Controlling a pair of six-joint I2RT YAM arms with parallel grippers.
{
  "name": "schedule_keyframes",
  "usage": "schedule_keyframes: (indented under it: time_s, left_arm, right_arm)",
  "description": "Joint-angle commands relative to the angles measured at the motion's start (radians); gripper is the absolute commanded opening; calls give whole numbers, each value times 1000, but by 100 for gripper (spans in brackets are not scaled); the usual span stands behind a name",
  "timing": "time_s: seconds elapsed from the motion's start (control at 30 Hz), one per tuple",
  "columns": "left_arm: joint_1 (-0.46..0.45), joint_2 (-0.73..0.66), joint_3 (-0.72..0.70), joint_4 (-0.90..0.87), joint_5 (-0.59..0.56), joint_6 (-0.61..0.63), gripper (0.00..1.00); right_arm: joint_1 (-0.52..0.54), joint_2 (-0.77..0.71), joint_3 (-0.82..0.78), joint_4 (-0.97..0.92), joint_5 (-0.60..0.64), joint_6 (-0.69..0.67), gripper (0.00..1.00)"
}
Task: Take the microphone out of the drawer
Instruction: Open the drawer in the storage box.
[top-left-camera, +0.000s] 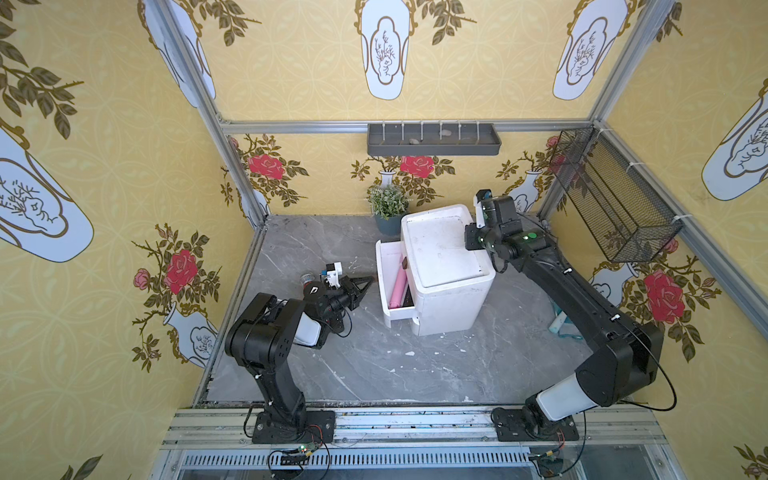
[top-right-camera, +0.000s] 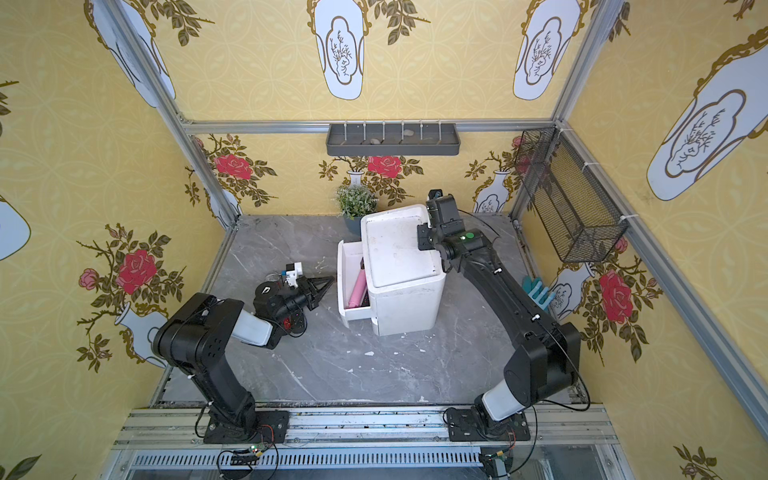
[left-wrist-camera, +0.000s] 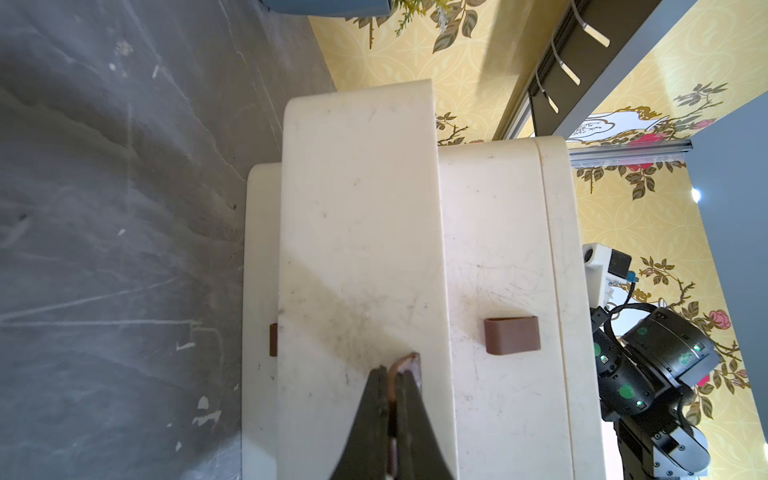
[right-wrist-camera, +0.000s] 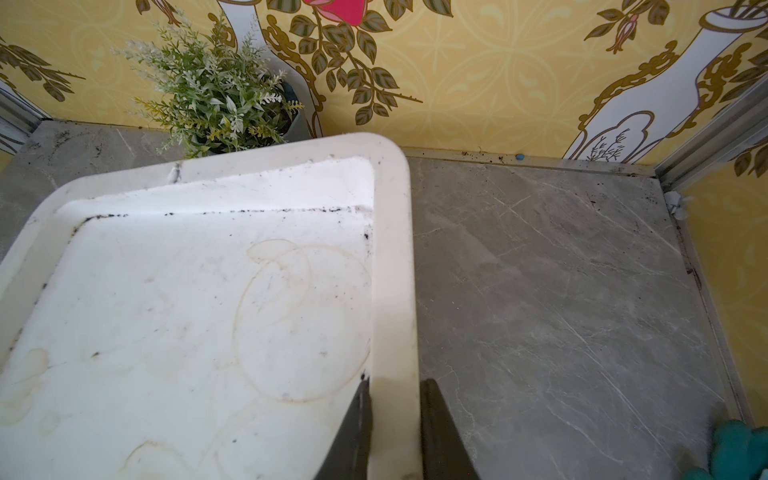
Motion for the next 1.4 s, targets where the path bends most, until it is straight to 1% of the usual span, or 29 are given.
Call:
schedule_keyframes:
  time_s: [0.0, 0.27, 0.4, 0.83, 1.03, 1.17, 1.23, 1.3, 1.37]
  left_arm:
    - [14, -5, -19, 1, -29, 20, 0]
    - [36, -47, -72, 0, -71, 32, 0]
    - [38, -54, -74, 0, -65, 35, 3]
    - [70, -87, -119, -1, -98, 40, 5]
    - [76, -88, -123, -1, -95, 40, 10]
    - [76, -92, -122, -4, -92, 42, 18]
    - [77, -97, -118, -12, -88, 43, 24]
    - [77, -105, -110, -34, -82, 49, 31]
    - [77, -119, -103, -65, -80, 56, 34]
  right_arm:
    - [-7, -3, -7, -114, 29, 39, 18]
    - [-10, -9, -14, -113, 28, 45, 18]
    - [-10, -7, -19, -110, 18, 50, 18]
    - [-12, -7, -24, -111, 22, 51, 18]
    - [-12, 0, -20, -108, 18, 53, 18]
    - [-12, 0, -21, -109, -4, 48, 20]
    - [-12, 0, -22, -108, -13, 47, 21]
    - [-11, 1, -24, -105, -19, 47, 23]
    - [-11, 4, -22, -104, -26, 46, 28]
